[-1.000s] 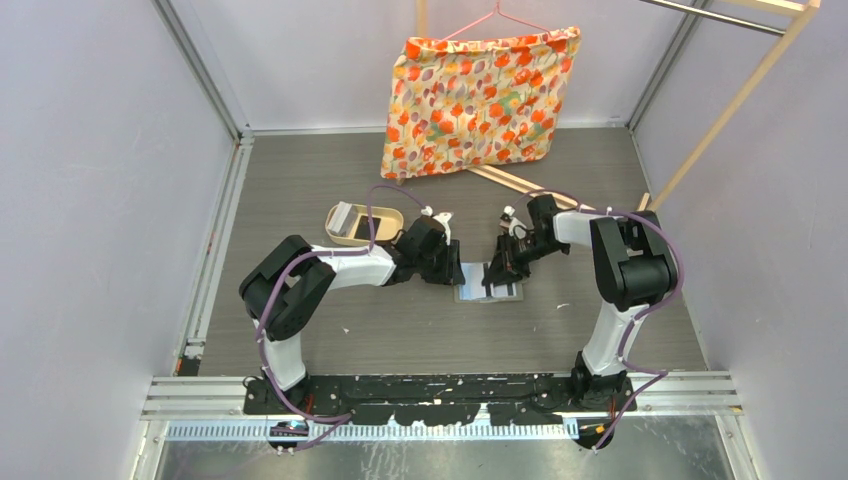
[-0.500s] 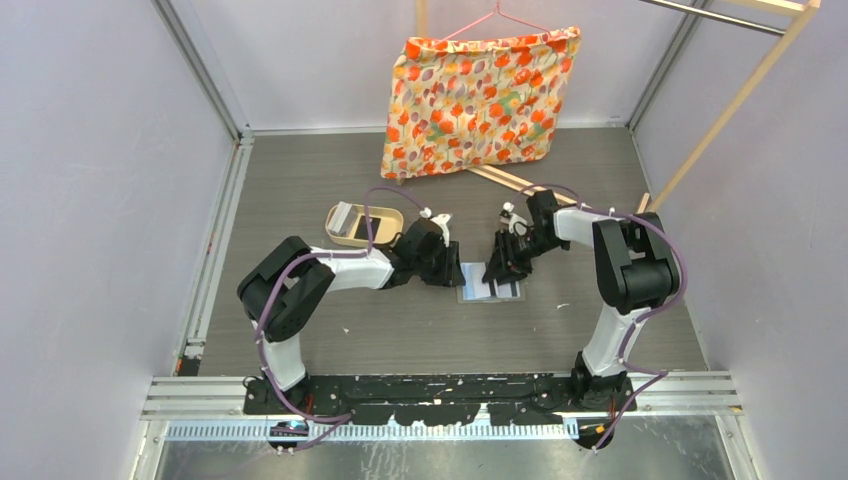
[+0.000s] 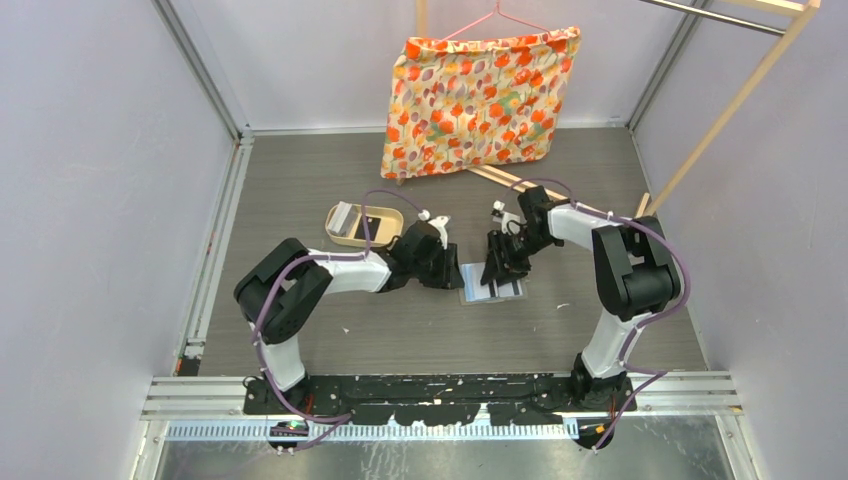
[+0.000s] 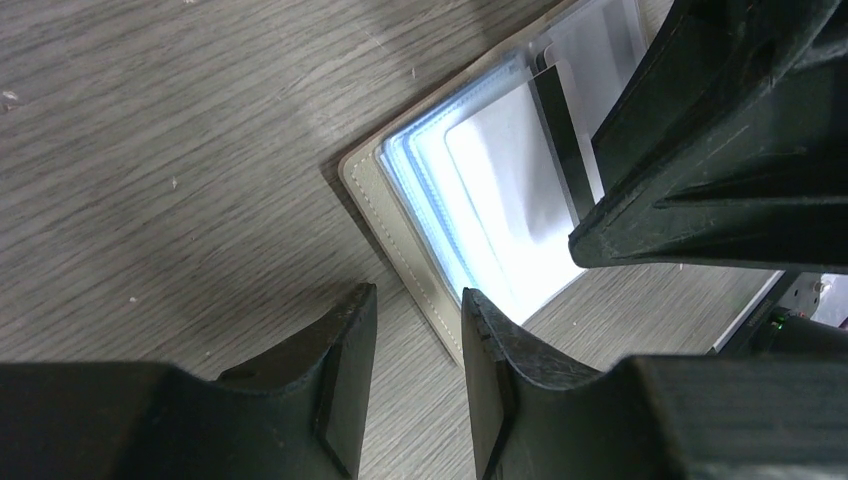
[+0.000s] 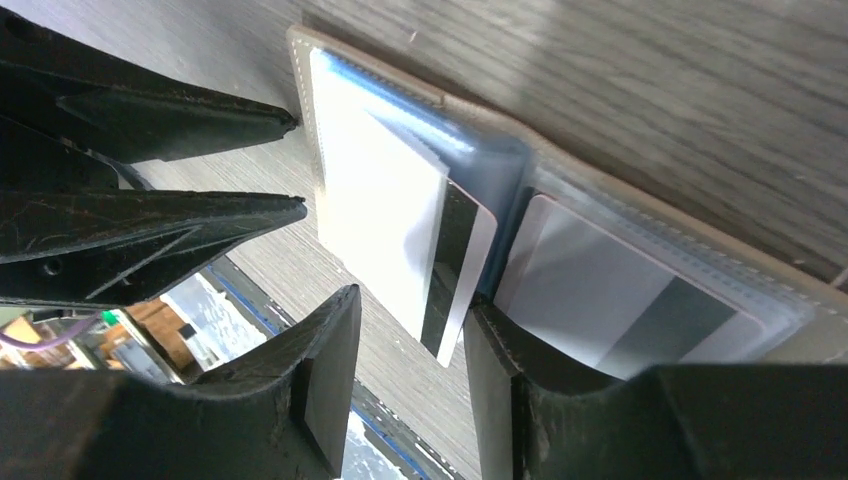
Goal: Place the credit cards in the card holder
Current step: Insert the credit card into the card holder.
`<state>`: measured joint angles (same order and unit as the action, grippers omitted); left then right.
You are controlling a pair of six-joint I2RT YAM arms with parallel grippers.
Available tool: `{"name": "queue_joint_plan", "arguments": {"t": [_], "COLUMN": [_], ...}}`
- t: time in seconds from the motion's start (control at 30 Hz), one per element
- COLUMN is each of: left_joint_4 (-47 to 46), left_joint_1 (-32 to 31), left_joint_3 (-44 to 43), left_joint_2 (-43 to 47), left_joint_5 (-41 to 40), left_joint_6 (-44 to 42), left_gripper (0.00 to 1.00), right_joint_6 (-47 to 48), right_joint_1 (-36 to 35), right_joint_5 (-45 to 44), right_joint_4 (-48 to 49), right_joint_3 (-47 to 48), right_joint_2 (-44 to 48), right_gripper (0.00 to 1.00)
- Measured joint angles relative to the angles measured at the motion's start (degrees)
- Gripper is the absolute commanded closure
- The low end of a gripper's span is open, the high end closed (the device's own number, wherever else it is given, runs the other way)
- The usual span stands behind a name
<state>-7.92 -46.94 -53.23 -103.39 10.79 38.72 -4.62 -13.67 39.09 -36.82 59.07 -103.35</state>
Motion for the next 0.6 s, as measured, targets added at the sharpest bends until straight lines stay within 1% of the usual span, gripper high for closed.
{"name": "queue_joint_plan", "arguments": {"t": [0.2,0.37,0.6], "left_joint_4": [-1.03,-2.45,-3.82], "left_joint_1": [0.0,0.07,0.26], "left_joint_3": [1.92,3.96,4.76], "left_joint_2": [1.22,2.4,2.56], "left_joint_5": [0.37,0.39,0.7], "left_joint_6": [0.07,0.33,1.25], "left_gripper": [0.62,0.62,0.62], "right_joint_6": [2.05,3.54,5.95], "right_joint_1": [-3.56,-5.16,-6.78], "right_joint_5": [-4.15,-7.82,-11.21], "right_joint_4": [-1.79,-2.6,-3.93], "right_joint_3": [1.05,1.6,2.99], "right_joint_2": [1.6,2.51,2.58], "right_gripper": [0.48,0.44,0.44]}}
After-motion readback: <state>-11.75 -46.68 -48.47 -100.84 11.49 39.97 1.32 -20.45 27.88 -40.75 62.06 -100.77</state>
